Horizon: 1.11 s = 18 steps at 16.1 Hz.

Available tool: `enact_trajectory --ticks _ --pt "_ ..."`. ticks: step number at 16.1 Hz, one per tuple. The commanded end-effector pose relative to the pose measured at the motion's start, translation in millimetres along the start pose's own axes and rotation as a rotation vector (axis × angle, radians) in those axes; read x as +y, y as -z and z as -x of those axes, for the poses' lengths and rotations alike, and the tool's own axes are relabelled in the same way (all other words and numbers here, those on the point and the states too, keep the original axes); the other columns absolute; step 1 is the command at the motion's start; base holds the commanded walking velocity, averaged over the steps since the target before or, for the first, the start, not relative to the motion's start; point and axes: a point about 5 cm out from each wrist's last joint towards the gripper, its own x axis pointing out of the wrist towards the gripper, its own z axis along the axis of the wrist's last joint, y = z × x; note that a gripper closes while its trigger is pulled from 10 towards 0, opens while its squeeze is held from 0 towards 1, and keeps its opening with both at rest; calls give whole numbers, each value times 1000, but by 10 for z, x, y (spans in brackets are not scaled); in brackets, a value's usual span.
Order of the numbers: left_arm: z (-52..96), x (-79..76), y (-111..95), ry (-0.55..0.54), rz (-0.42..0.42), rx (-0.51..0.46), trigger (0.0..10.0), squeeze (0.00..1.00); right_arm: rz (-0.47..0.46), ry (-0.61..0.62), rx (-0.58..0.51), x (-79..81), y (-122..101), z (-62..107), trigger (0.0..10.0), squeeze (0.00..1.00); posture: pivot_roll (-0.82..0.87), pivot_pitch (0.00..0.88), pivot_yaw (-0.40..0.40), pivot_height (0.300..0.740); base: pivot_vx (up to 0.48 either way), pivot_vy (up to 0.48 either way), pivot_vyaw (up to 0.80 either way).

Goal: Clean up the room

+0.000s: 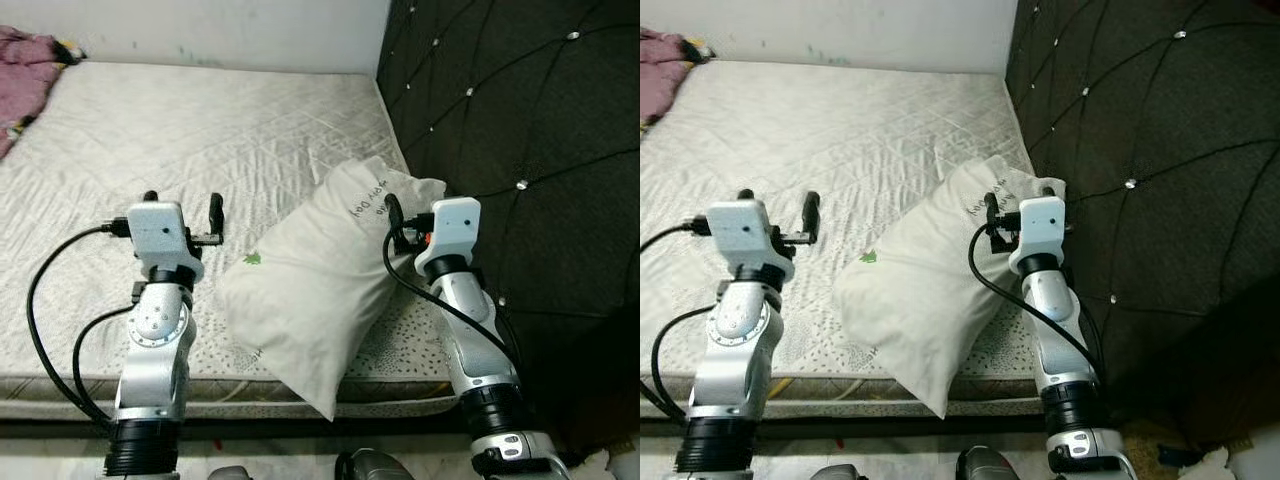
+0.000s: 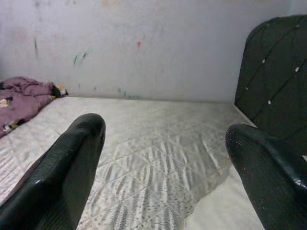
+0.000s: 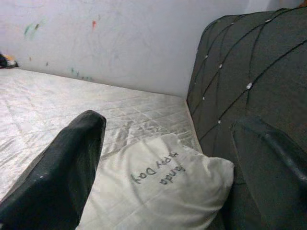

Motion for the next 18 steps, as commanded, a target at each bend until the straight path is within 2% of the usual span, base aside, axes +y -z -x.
enact_trajectory --ticks 1,10,14,18 --pt "14 -25 -5 2 2 10 10000 0 -7 9 0 -32 -17 18 10000 0 43 0 -24 740 0 0 -800" --pt "66 -16 27 14 14 49 10000 0 -32 55 29 -112 -22 150 10000 0 18 0 -15 740 0 0 -800" --pt "74 -50 -29 15 20 39 10000 0 -42 52 20 -79 -61 178 10000 0 22 0 -13 740 0 0 -800" --pt "72 -42 -67 11 16 30 10000 0 -43 34 10 -22 -112 181 10000 0 27 14 -18 740 0 0 0"
